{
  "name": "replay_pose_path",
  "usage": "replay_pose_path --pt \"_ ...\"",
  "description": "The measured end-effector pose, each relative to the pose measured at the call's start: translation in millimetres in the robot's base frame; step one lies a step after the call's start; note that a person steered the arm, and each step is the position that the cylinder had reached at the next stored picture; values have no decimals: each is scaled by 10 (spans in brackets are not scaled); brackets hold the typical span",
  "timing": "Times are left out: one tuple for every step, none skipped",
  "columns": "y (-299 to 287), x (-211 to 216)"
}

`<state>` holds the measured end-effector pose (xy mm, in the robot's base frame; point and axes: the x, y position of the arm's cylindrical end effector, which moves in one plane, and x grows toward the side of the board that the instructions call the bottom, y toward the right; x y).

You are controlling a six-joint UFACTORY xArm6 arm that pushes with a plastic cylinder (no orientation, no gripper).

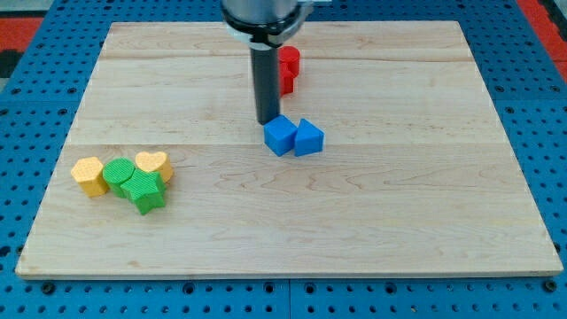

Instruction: Move the arm to the bottom left corner of the board

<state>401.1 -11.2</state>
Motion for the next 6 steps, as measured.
replay_pose_path --pt "283 11" --pt "-92 19" --pt "-550 -8" --pt "-159 613" --pt "-365 1444" --pt "-961 2082"
